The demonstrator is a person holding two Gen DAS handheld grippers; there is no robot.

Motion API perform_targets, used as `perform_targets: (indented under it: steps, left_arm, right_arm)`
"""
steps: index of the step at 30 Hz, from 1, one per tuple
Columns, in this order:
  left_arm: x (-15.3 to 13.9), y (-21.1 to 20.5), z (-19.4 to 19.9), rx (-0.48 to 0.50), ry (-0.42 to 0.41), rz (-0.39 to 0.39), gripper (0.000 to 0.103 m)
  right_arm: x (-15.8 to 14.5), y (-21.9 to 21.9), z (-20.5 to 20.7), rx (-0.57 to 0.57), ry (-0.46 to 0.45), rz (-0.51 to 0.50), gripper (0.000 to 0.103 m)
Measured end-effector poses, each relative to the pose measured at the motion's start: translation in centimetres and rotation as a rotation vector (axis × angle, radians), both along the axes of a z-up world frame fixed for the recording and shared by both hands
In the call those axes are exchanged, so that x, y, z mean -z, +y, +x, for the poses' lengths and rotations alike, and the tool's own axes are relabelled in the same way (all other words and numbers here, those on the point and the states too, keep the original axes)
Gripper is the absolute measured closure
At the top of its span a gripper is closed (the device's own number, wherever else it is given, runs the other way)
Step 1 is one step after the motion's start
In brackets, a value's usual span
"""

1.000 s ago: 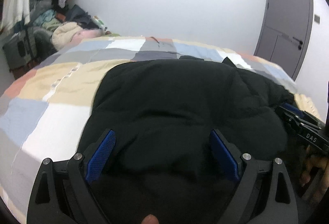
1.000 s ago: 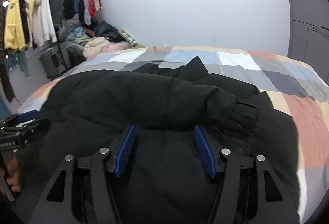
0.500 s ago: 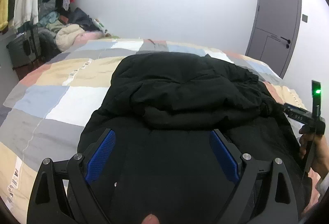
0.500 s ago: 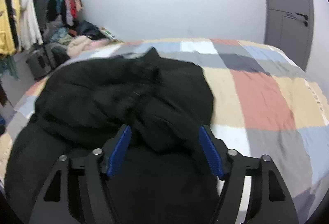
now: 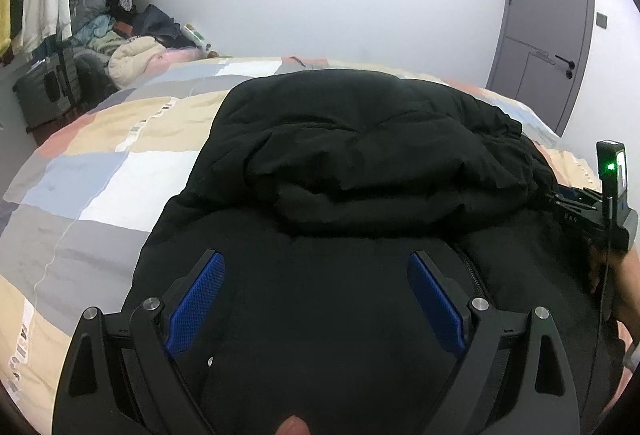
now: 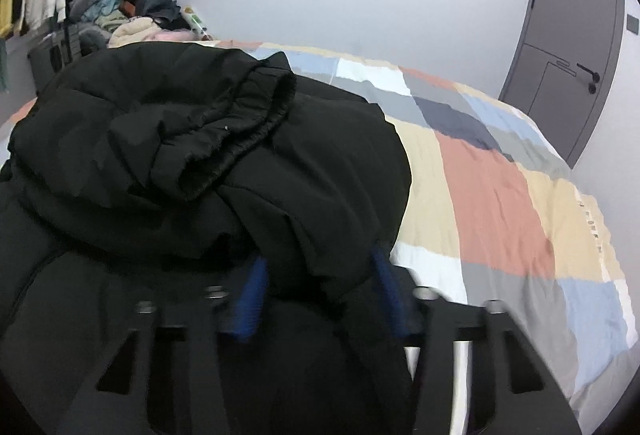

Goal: Fold large clothes

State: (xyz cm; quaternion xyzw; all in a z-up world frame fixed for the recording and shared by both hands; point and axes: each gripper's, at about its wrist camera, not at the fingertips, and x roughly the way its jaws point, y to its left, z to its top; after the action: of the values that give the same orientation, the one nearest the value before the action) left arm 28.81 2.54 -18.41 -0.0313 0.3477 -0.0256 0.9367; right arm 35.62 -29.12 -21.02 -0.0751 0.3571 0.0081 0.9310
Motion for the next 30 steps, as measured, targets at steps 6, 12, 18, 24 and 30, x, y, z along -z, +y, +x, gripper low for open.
perform_targets:
  steps: [6, 12, 18, 24, 30]
  left_arm:
    - [0.2, 0.0, 0.3, 0.004, 0.008, 0.005, 0.01]
    - [-0.1, 0.6, 0.2, 0.005, -0.004, -0.003, 0.01]
    - [-2.0, 1.6, -0.1, 0.017, -0.029, 0.007, 0.01]
    - [-7.1, 3.1, -2.6, 0.007, -0.092, -0.065, 0.01]
    - [-13.8, 4.0, -7.5, 0.005, -0.203, -0.058, 0.01]
  right_arm:
    - [-0.5, -1.8, 0.4, 0.035, -0.014, 0.077, 0.082]
    - [0.2, -2.5, 0.7, 0.075, -0.006, 0.096, 0.082]
    - [-1.9, -2.6, -1.4, 0.059, 0.006, 0.179, 0.076]
    - [-7.4, -2.0, -5.4, 0.034, -0.077, 0.278, 0.076]
    - [-15.3, 0.5, -10.8, -0.015, -0.193, 0.27, 0.076]
